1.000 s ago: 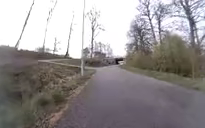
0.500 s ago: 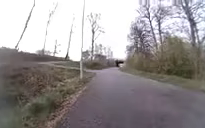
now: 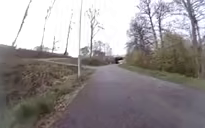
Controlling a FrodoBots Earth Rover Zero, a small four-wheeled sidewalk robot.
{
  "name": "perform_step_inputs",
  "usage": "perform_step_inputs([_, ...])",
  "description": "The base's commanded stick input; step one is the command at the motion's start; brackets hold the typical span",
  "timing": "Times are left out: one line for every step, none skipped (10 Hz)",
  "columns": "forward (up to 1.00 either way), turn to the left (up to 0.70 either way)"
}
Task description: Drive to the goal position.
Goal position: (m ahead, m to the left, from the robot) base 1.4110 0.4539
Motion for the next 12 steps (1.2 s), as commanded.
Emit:
perform_step_inputs([0.70, 0.00])
perform_step_inputs([0.70, 0.00])
perform_step_inputs([0.70, 0.00])
perform_step_inputs([0.70, 0.00])
perform_step_inputs([0.70, 0.00])
perform_step_inputs([0.70, 0.00])
perform_step_inputs([0.70, 0.00])
perform_step_inputs([0.70, 0.00])
perform_step_inputs([0.70, 0.00])
perform_step_inputs([0.70, 0.00])
perform_step_inputs([0.70, 0.00])
perform_step_inputs([0.70, 0.00])
